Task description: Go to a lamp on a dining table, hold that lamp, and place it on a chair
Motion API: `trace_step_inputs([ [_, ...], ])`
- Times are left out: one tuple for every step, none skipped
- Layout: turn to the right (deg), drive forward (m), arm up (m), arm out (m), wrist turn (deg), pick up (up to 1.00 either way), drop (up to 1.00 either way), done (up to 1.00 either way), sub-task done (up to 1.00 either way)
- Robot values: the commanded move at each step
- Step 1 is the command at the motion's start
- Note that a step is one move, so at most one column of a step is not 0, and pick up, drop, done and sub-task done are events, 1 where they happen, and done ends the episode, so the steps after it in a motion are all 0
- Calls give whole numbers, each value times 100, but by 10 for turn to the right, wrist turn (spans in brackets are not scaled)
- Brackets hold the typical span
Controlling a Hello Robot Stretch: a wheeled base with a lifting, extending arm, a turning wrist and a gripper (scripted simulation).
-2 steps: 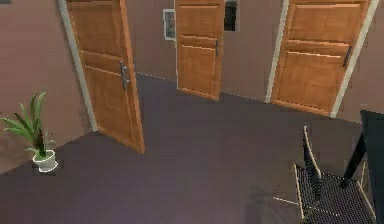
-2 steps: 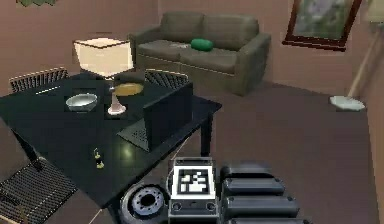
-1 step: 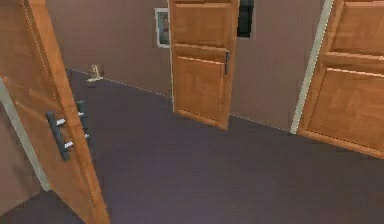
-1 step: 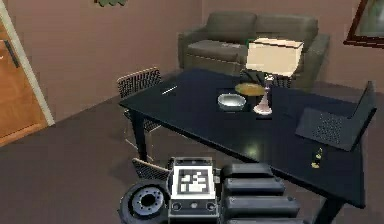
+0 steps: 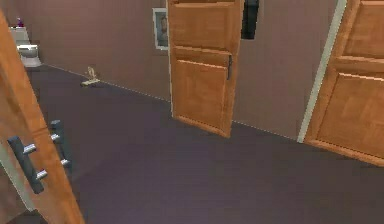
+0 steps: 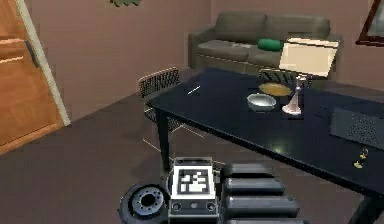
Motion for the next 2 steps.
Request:
trace_step_inputs([
  [300,0,0,0,0,0,0,0,0],
  [0,25,0,0,0,0,0,0,0],
])
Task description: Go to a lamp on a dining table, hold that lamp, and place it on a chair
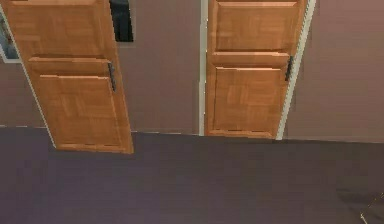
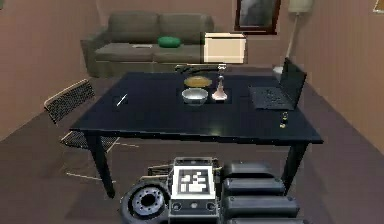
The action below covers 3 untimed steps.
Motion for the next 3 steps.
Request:
trace_step_inputs([
  [450,0,0,0,0,0,0,0,0],
  [450,0,0,0,0,0,0,0,0],
  [60,0,0,0,0,0,0,0,0],
])
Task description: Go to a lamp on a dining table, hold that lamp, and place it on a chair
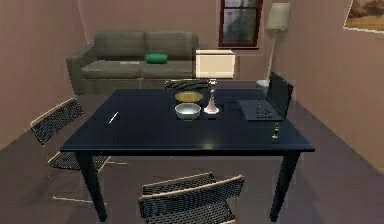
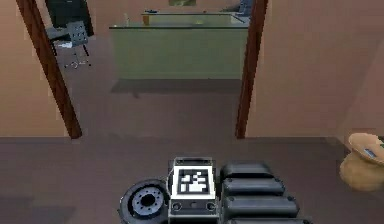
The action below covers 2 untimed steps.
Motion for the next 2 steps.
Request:
trace_step_inputs([
  [-450,0,0,0,0,0,0,0,0],
  [-360,0,0,0,0,0,0,0,0],
])
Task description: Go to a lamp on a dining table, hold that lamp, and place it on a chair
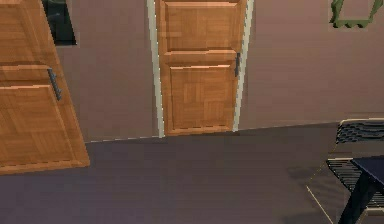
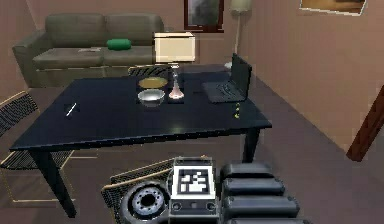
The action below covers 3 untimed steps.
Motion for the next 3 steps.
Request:
trace_step_inputs([
  [0,0,0,48,0,0,0,0,0],
  [0,0,0,0,450,0,0,0,0],
  [0,0,0,0,300,0,0,0,0],
])
